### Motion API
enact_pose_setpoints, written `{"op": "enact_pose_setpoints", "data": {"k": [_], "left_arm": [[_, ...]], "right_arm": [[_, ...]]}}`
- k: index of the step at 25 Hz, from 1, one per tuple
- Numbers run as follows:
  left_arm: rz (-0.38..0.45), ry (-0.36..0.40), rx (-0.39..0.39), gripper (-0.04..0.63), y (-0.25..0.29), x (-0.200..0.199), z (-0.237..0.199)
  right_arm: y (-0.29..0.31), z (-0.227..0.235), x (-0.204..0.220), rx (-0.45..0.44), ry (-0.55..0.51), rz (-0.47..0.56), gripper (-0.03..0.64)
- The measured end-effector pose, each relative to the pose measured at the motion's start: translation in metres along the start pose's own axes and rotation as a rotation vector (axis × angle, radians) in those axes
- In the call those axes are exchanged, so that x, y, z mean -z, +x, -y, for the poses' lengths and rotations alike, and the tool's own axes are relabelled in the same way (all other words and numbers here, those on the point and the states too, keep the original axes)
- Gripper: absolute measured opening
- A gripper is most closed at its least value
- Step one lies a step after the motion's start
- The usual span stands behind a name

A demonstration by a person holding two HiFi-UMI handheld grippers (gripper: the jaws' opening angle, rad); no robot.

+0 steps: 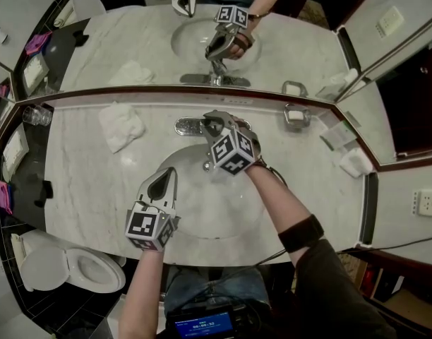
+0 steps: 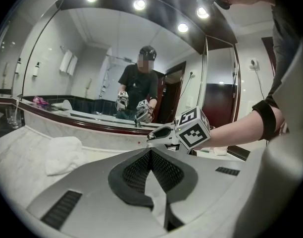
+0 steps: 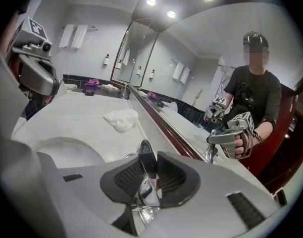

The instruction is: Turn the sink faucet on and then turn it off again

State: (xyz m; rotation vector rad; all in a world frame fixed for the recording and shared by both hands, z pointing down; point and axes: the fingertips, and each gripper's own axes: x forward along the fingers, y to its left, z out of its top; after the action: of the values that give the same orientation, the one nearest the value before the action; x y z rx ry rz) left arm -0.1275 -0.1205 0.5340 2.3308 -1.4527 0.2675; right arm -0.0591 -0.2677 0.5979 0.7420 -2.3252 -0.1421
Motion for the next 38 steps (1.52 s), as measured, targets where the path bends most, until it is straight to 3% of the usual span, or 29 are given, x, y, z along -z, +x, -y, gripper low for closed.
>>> {"op": "enact_pose_setpoints", "data": {"k": [10,16,24,29,33,38], "left_arm": [[0.011,0.004,-0.013,0.0,-0.006,-0.001,-0.003],[-0.002,0.009,-0.006,0.0,-0.012,-0.003,0.001],[-0.014,0.04,0.0,0.0,-0.026,-0.019,0.011],[0.002,0.06,0.022,0.0,-0.037,-0.034,0.02],[0.008,0.078,0.038,0.0,-0.047,-0.044,0.029],[0.019,0.093,0.062,0.0,-0.059,-0.052,0.039]], "right_arm": [[-0.001,0.003,0.002,-0.009,0.021,0.001,0.092],[0.0,0.003,0.004,0.034,0.02,-0.008,0.106],[-0.022,-0.004,-0.003,0.109,-0.203,-0.099,0.135],[-0.064,-0.01,-0.023,0.148,-0.207,-0.077,0.14],[-0.1,-0.01,-0.03,0.209,-0.215,-0.049,0.126],[-0.156,-0.01,-0.026,0.281,-0.122,-0.044,0.036]]}}
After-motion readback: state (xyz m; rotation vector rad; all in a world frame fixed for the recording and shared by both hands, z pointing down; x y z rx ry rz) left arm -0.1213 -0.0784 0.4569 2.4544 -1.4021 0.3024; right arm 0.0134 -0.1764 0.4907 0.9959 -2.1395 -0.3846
